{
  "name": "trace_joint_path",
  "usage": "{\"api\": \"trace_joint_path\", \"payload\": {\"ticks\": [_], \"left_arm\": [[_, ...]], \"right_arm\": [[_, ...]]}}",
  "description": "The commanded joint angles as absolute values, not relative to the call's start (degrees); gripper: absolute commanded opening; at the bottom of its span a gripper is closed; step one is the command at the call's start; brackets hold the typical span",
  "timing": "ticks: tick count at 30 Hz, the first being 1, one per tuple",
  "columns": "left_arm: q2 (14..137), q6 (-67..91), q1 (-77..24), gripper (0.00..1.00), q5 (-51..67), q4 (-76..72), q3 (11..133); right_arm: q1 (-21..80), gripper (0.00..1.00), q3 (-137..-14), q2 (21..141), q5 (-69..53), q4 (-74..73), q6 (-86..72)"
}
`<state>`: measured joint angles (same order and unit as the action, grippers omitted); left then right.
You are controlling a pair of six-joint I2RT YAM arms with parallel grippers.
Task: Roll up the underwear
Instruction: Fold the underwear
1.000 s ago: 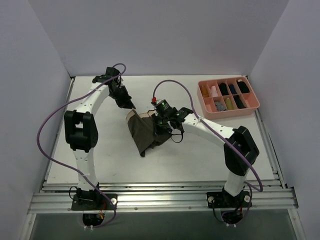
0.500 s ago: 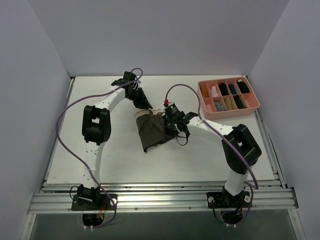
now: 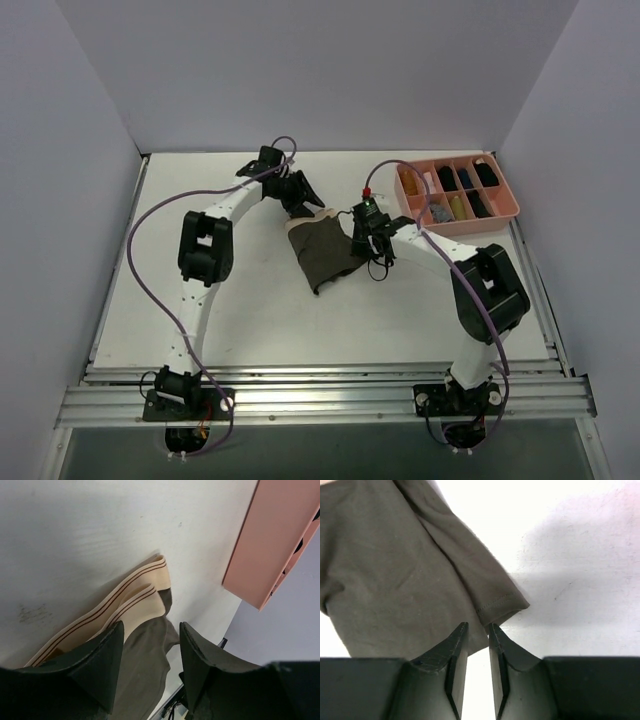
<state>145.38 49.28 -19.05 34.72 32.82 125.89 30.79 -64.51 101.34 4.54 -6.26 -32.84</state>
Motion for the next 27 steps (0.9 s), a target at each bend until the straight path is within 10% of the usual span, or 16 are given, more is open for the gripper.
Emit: {"api": "trace_joint_path", "payload": {"ticks": [1,17,27], "left_arm": [[137.82,45.18,-16.7,0.57,33.4,33.91,123.06],[107.17,33.22,-8.36,0.58,25.84,40.26,90.81],[97.03,30.15,3.32,0.58,25.49,43.94,77.52]], "right_arm": [[30.24,0.22,-70.04,101.16,7.56,-10.98,-30.07],[25.22,0.21,-79.46,116.89,0.62,-11.95,-21.35],[38.74,0.2,-68.21,110.13,2.02,-8.44,-33.1]]}}
